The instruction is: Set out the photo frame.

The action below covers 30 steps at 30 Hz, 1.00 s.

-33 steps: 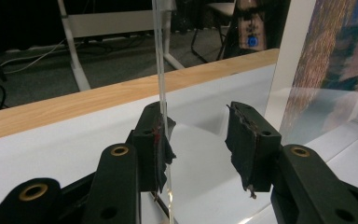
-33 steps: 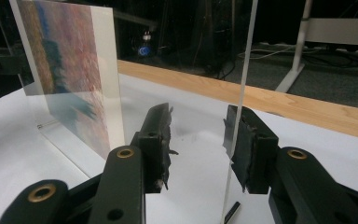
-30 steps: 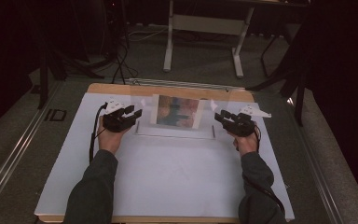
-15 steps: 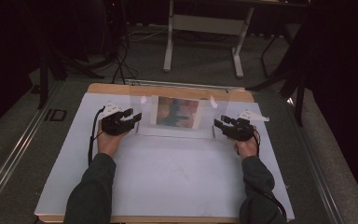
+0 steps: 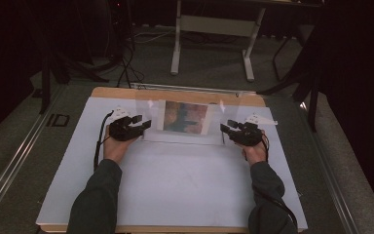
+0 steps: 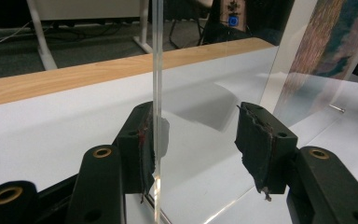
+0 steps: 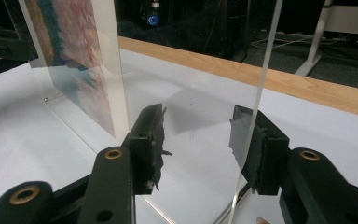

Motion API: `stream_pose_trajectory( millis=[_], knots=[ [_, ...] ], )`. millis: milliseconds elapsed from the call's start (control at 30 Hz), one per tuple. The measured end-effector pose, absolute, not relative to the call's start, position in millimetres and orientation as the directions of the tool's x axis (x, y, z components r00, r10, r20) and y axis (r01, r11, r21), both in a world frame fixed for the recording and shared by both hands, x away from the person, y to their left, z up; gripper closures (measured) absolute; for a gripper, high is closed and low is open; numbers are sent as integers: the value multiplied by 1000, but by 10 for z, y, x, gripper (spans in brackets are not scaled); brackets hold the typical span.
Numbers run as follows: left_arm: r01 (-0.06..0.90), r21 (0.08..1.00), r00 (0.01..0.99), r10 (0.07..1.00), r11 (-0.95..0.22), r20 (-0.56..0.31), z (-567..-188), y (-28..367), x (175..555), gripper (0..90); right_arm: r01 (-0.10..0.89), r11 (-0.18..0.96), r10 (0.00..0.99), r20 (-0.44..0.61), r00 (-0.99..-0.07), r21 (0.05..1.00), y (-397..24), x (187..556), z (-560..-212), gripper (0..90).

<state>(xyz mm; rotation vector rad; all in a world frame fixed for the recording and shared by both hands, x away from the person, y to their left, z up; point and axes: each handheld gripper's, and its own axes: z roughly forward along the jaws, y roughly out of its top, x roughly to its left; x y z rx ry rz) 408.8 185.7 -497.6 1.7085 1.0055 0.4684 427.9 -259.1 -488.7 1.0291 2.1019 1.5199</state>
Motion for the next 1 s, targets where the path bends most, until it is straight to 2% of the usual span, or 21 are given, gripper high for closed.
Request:
stream_pose_trajectory(
  millis=[333, 1000],
  knots=[
    [388, 911, 579, 806, -137, -125, -4911, 1832, 4040, 516, 352, 153, 732, 133, -669, 923, -2601, 4259, -4883, 539],
    [390, 910, 583, 803, -140, -127, -4878, 1838, 3822, 528, 334, 143, 718, 134, -683, 932, -2632, 4075, -4822, 551]
  ],
)
